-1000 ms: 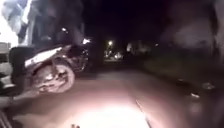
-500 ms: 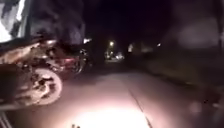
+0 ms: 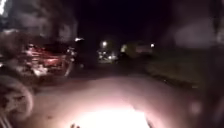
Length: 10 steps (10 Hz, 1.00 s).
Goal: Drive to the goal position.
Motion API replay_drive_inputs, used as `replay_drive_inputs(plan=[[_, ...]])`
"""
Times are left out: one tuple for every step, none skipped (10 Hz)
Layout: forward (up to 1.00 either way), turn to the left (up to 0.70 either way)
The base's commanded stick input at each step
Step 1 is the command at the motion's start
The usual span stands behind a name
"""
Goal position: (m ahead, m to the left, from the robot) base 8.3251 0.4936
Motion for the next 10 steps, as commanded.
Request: replay_drive_inputs(plan=[[1.0, 0.0], [1.0, 0.0], [1.0, 0.0], [1.0, 0.0], [1.0, 0.0], [1.0, 0.0], [1.0, 0.0], [1.0, 0.0], [1.0, 0.0], [1.0, 0.0]])
